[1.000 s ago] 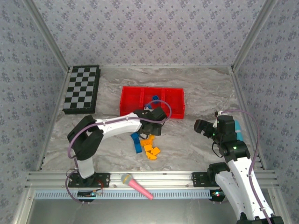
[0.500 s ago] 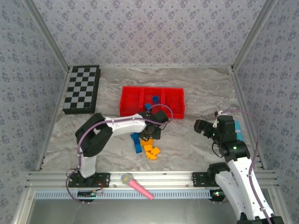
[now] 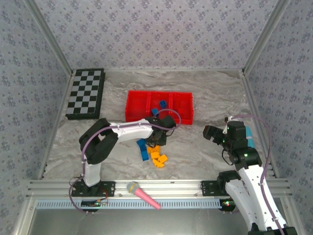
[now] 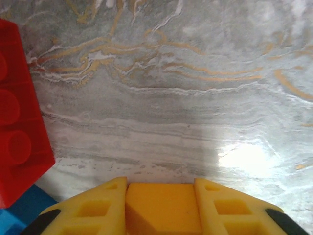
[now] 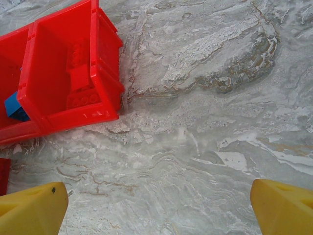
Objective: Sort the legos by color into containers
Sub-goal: Pick up the lego from the center of the table, then place the lego in the container.
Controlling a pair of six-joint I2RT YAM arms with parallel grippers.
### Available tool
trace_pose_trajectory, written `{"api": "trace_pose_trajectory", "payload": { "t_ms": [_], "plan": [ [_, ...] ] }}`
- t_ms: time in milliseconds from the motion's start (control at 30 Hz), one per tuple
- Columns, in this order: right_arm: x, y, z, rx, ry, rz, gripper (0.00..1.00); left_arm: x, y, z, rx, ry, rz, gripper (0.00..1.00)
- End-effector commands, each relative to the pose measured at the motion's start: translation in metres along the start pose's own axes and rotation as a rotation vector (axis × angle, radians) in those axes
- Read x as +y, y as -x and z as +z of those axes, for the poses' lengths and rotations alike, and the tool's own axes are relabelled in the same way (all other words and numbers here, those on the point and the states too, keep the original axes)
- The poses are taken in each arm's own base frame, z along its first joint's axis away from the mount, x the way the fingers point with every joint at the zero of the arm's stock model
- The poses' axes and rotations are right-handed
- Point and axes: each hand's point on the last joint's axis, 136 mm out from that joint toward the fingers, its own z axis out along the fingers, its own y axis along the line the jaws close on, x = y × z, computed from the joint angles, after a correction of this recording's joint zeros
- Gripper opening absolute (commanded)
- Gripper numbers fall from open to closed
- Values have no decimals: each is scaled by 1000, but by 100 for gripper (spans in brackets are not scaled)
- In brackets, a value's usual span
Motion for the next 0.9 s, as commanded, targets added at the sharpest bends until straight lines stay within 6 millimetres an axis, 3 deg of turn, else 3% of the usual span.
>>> {"api": "trace_pose_trajectory", "payload": {
  "t_ms": [0,233,367,667,867],
  "plan": [
    [-2,0,1,-1,-12,-10,98,-1,19,-35,-110,-42,-1,22],
    [-3,0,1,5,-17,-8,98,19,53,-91,-294,-51,-22,13],
    [-3,0,2,1,-13,-10,98,39,73,-109,-348,-23,-35,13],
    [-1,0,2,3,1,-8,98,110,147,-102,-362,85,-113,13],
    [-2,1,1,-1,-2,-5,98,123,181,-83,-326,68,-131,18]
  ]
}}
